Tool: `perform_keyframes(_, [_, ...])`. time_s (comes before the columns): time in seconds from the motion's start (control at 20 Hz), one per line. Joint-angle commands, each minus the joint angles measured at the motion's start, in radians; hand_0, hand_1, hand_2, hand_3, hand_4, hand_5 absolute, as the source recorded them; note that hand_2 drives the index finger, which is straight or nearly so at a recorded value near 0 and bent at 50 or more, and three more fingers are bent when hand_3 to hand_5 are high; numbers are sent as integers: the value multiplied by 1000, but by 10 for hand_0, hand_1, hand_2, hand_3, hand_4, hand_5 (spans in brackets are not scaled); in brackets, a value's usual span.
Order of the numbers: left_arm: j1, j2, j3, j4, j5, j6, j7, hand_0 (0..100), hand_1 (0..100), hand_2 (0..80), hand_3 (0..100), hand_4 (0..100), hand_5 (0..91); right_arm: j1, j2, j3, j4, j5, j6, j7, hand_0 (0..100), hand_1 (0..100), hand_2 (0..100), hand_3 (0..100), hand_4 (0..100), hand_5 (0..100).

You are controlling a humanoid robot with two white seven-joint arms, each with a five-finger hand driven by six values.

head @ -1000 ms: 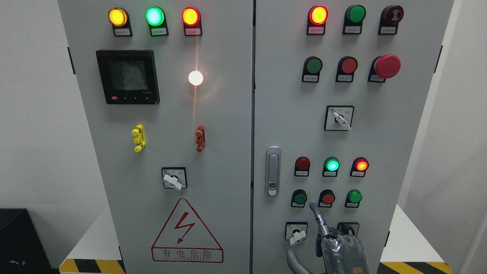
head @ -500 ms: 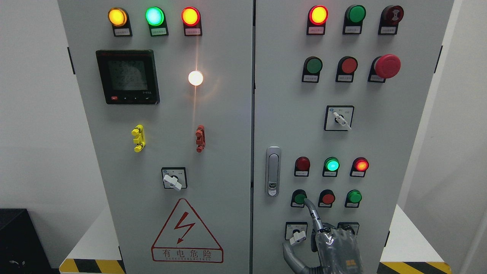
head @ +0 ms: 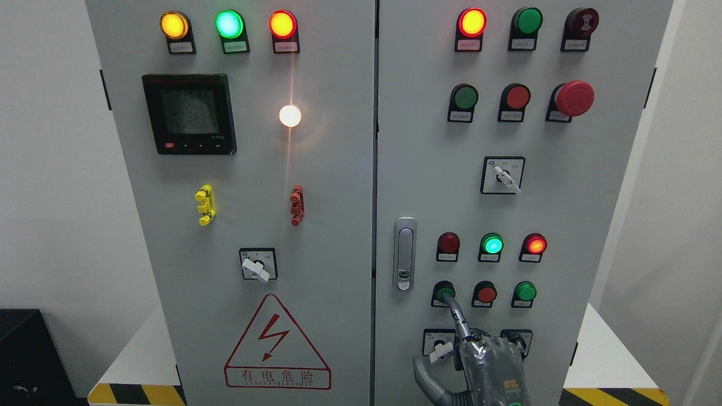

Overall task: Press green start button
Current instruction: 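Push the green button in the lower row with the right hand's finger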

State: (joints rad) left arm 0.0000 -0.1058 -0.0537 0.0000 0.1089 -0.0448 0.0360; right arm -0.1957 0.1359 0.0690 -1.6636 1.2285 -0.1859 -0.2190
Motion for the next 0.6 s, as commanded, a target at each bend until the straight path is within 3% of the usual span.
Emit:
perform_keyframes(0.0, [-23,0,0,-28,0,0,-1,120,556,0,0,0,0,-10,1,3,39,0,3,1,333,319,0,942,865,980])
perform_keyframes(0.55, [-23,0,0,-28,0,0,-1,120,556,0,0,0,0,-28,1,-5,51,2,8,3,332,320,0,947,864,979])
